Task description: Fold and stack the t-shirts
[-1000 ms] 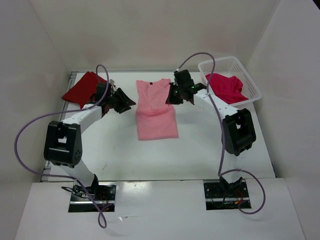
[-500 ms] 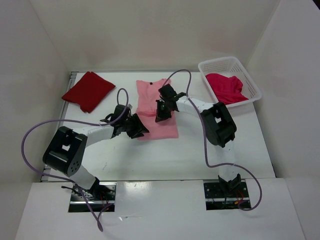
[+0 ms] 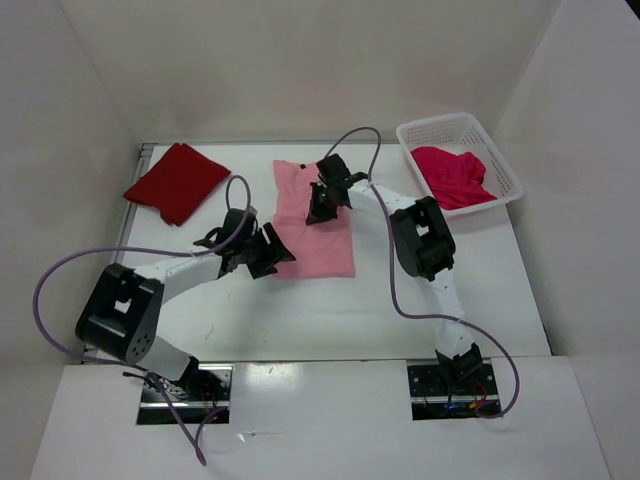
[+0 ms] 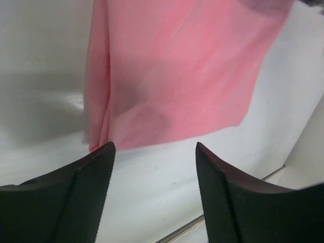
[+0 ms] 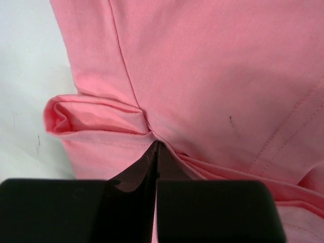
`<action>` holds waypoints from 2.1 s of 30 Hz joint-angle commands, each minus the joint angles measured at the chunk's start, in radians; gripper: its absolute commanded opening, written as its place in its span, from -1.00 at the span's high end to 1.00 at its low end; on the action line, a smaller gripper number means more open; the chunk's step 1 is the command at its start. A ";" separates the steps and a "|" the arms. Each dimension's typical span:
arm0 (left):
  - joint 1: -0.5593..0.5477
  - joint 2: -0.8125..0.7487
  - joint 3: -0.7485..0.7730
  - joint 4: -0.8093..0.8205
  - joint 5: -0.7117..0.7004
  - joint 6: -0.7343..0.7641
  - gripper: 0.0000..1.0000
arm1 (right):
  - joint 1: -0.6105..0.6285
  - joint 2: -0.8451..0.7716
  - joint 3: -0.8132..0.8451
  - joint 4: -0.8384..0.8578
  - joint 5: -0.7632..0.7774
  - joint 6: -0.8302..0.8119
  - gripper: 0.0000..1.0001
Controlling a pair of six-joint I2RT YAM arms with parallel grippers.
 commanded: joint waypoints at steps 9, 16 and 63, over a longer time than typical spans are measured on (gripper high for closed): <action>0.059 -0.188 -0.119 -0.054 -0.024 0.038 -0.37 | -0.061 -0.405 -0.274 0.109 -0.019 0.042 0.57; 0.059 -0.074 -0.093 -0.007 -0.013 0.036 -0.21 | -0.084 -0.680 -0.721 0.204 0.003 0.132 0.38; 0.059 -0.600 -0.240 -0.457 0.147 -0.042 0.91 | 0.128 -1.182 -1.241 0.081 -0.059 0.464 0.93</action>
